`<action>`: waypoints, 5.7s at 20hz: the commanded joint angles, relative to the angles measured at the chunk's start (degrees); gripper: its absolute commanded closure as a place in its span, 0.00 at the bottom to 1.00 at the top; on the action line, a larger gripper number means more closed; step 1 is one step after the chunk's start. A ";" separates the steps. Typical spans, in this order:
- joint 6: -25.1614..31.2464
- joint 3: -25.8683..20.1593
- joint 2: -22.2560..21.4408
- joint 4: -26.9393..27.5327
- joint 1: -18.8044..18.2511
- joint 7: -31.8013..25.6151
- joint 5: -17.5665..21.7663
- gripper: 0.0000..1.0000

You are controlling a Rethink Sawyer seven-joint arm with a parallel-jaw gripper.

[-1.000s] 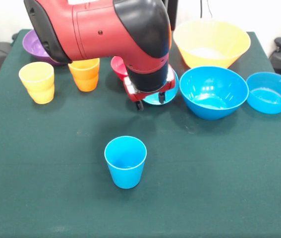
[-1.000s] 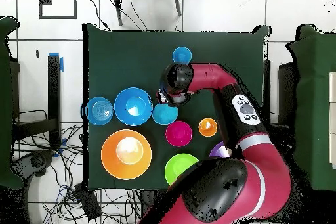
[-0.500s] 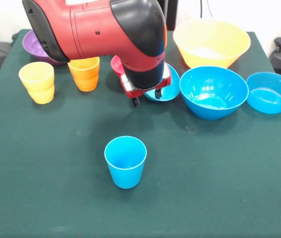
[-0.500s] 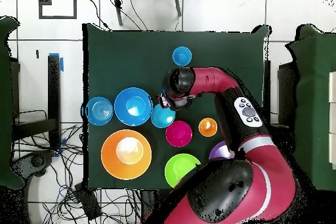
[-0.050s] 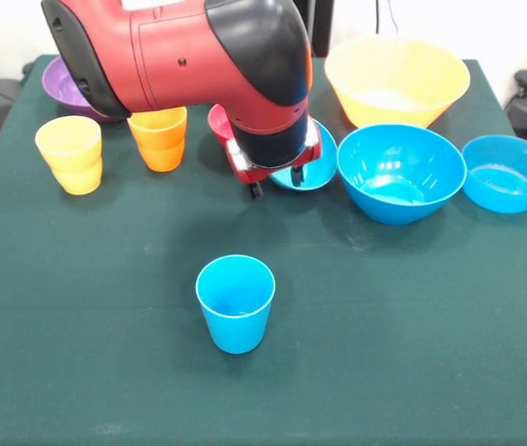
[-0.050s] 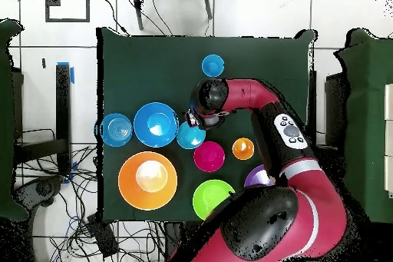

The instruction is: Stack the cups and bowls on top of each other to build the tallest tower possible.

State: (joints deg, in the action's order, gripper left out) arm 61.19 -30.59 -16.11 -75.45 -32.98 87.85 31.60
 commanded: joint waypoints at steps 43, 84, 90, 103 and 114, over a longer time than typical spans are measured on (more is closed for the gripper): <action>1.95 -0.37 -3.01 -8.10 -0.12 -16.29 12.82 0.00; -5.94 -1.19 6.36 -6.32 -3.35 -17.02 15.66 0.00; -5.58 -2.93 6.74 -5.18 -3.74 -17.16 14.43 0.00; -3.74 -5.95 8.07 -3.08 -4.82 -18.51 11.40 0.00; -2.12 -7.46 8.06 -1.78 -5.77 -19.97 12.44 0.00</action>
State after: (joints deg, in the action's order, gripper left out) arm 62.49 -36.72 -14.60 -81.28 -39.10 87.86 39.01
